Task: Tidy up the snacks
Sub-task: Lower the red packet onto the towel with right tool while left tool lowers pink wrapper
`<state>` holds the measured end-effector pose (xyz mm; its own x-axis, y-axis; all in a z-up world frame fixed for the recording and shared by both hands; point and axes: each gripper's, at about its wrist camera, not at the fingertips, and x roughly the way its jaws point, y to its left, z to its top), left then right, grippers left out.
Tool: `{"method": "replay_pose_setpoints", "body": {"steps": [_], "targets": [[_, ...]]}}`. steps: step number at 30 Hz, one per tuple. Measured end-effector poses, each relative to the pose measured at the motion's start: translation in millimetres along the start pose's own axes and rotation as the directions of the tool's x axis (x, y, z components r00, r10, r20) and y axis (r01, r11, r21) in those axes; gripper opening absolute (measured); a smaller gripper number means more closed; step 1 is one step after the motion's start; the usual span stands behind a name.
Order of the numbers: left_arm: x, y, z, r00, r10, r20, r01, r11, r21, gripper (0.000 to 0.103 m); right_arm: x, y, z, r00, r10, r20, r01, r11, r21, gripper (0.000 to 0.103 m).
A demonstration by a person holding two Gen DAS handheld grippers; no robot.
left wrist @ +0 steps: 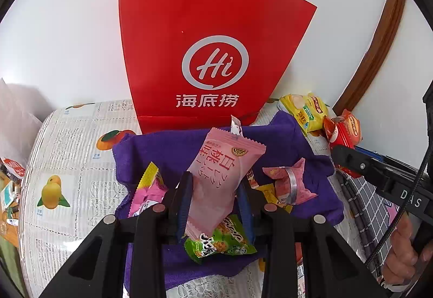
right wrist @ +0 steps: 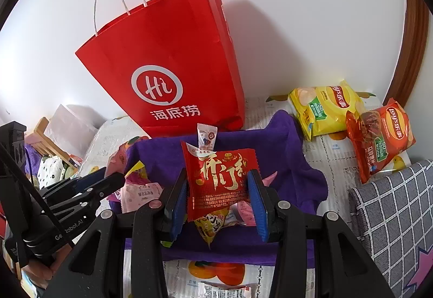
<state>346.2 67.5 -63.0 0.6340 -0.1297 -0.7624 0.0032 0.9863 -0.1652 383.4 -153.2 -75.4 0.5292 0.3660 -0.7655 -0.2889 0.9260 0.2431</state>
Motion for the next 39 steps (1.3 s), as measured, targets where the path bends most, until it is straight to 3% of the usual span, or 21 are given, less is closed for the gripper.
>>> {"method": "replay_pose_setpoints", "body": {"steps": [15,22,26,39], "targets": [[7,-8,-4,1.000,-0.004,-0.023,0.004,1.000,0.010,0.031,21,2,-5,0.997,-0.010,-0.072,0.009,1.000,-0.010,0.042],[17,-16,-7,0.999,0.010,-0.047,-0.009,1.000,0.029,0.031,32,-14,-6,0.989,-0.095,-0.113,0.099,0.994,0.035,0.042],[21,-20,-9,0.998,0.011,-0.060,-0.009,0.999,0.042,0.031,36,-20,-7,0.988,-0.088,-0.126,0.096,0.994,0.056,0.037],[29,-22,-11,0.996,0.006,-0.088,-0.002,0.999,0.044,0.032,27,-16,-6,0.993,-0.036,-0.112,0.043,0.997,0.062,0.037]]}}
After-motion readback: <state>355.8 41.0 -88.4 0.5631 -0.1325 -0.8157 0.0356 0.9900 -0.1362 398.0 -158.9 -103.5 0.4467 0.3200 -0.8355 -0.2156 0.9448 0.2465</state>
